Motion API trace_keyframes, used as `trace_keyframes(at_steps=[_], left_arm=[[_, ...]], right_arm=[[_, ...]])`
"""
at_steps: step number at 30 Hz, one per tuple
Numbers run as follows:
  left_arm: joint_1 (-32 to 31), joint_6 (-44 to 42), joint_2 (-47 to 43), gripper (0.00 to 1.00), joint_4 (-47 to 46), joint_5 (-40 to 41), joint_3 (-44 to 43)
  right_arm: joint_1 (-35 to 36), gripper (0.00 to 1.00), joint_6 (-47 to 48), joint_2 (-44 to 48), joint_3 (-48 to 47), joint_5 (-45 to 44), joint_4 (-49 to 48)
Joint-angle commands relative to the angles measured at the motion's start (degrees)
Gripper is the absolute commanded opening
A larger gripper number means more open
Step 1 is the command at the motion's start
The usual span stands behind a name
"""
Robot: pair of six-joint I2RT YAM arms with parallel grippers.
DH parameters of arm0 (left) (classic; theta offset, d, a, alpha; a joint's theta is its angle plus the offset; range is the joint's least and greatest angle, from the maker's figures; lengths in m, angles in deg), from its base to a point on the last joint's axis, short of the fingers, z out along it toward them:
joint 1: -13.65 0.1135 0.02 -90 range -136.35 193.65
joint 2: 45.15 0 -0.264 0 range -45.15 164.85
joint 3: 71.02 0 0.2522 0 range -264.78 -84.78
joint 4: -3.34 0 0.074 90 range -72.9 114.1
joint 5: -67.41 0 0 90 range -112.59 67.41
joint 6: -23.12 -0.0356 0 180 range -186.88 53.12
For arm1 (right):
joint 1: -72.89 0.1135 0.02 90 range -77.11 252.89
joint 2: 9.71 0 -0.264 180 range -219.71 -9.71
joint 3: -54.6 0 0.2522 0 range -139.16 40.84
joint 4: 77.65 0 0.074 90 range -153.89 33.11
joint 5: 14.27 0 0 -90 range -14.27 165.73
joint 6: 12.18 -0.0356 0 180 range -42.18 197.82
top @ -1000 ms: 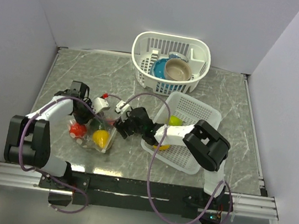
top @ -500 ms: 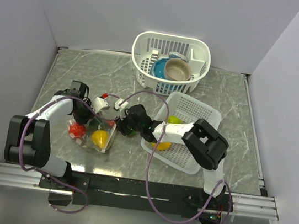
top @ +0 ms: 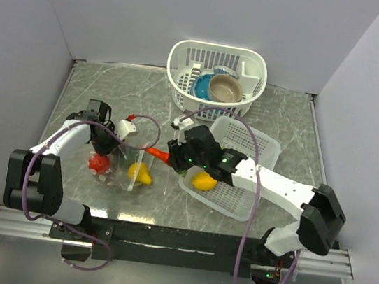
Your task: Open the zip-top bag and remove the fake food
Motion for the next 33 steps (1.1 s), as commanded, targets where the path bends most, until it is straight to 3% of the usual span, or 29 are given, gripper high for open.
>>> trace_keyframes(at_steps=[1,7,11,13,14,18,20,24,26,27,33], left_arm=[[0.2,0.2,-1.4,0.01,1.2,-2.0,-1.7],[0.2,0.4,-1.4,0.01,2.8,-3.7,-2.7],[0.1,0.4,-1.4,0.01,3.3,-4.0,-3.3],[0.1,0.4,-1.7,0.01,3.7,-4.2,-3.2],[0.1,0.4,-1.9,0.01,3.7,-4.3,-3.2],[0.1,0.5,-2.5,0.01,3.4,-4.2,-2.8],[0.0,0.5,-2.6,0.01,3.1,-3.8,-2.2],[-0.3,0.7,-2.3,0.01,1.9,-3.5,-1.2],[-0.3,0.5,-2.0,0.01,1.3,-3.2,-0.8],[-0.3,0.4,-1.8,0.01,1.2,-3.0,-0.7],[-0.4,0.0,-0.7,0.01,-1.2,-1.4,-0.1]], right_arm=[[-0.5,0.0,-9.6,8.5,1.8,-15.1,12.8],[-0.6,0.0,-25.9,27.5,14.5,-42.3,16.7],[-0.8,0.03,-35.6,31.9,17.8,-49.7,24.2],[-0.8,0.24,-39.3,29.5,18.1,-50.0,27.5],[-0.8,0.4,-39.7,28.4,18.1,-49.6,27.8],[1.9,0.7,-34.1,23.7,17.0,-48.6,23.2],[2.9,0.97,-32.7,22.7,15.3,-50.5,22.0],[7.1,1.0,-23.0,19.2,9.7,-52.9,17.4],[10.0,1.0,-15.7,18.7,9.9,-51.4,6.1],[12.4,1.0,-8.6,18.3,11.3,-47.7,1.8],[16.6,0.98,2.8,12.3,18.3,-30.3,-24.6]])
